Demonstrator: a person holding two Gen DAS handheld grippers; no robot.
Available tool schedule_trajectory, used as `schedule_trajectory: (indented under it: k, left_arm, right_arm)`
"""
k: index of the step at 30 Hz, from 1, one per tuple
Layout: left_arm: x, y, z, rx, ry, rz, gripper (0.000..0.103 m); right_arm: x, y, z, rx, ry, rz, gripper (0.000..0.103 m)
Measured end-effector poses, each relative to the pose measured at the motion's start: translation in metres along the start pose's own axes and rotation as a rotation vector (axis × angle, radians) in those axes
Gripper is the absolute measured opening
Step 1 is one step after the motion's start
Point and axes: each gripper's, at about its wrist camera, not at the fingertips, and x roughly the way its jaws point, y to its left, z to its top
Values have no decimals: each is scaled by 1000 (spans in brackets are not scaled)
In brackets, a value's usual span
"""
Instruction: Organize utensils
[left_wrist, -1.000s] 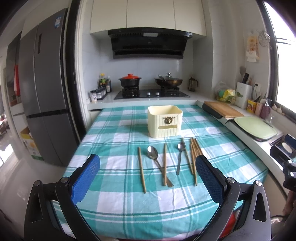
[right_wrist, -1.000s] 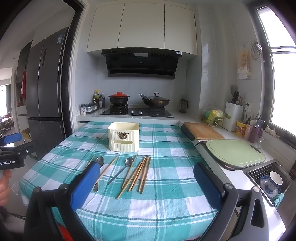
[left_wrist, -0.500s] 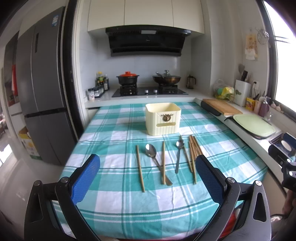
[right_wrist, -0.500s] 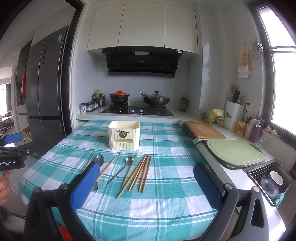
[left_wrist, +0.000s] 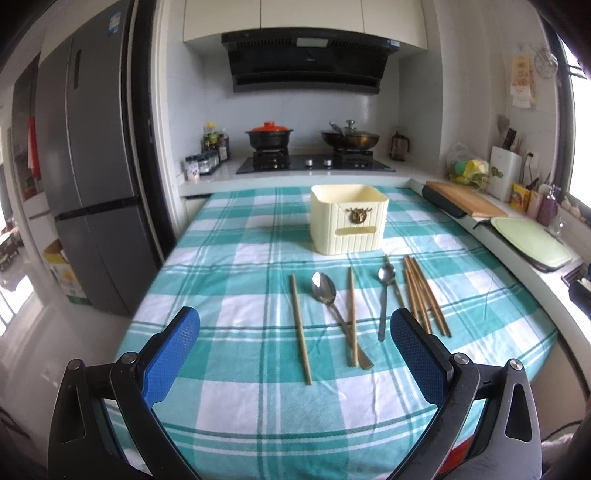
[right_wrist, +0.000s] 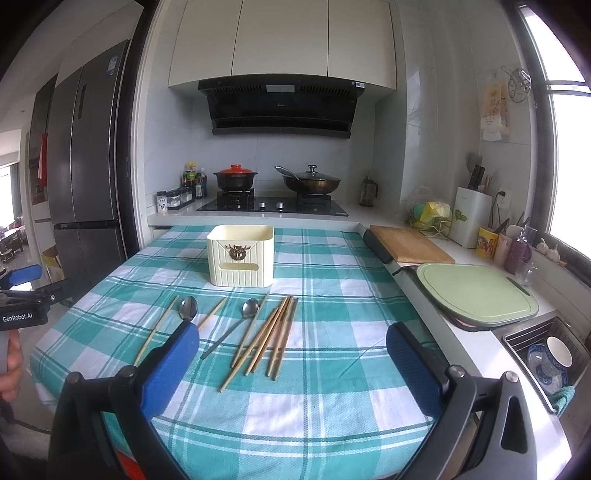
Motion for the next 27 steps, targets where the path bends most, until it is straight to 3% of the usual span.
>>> schedule_trajectory:
  k: [6,11,15,16,20,27]
  left_arm:
    - [59,13,-12,-8,175,1,103]
    - [100,25,-6,-34,228,-35,103]
    - [138,30,-2,-64,278,-65,103]
    - [146,30,-1,-64,292,-68,103]
    - [181,23,-2,-28,332,-47,102]
    - [223,27,-8,-38,398,-6,102]
  right_arm:
    - [45,-17,-4,23,92,24,103]
    - [102,-34,-9,42,195,52,103]
    - [166,-33,-18,25,319,128,102]
    - [182,-31,-21,16,347,136,98]
    - [245,-25,-34,-21,458,106,63]
    - [291,-20,-42,6,531,129,56]
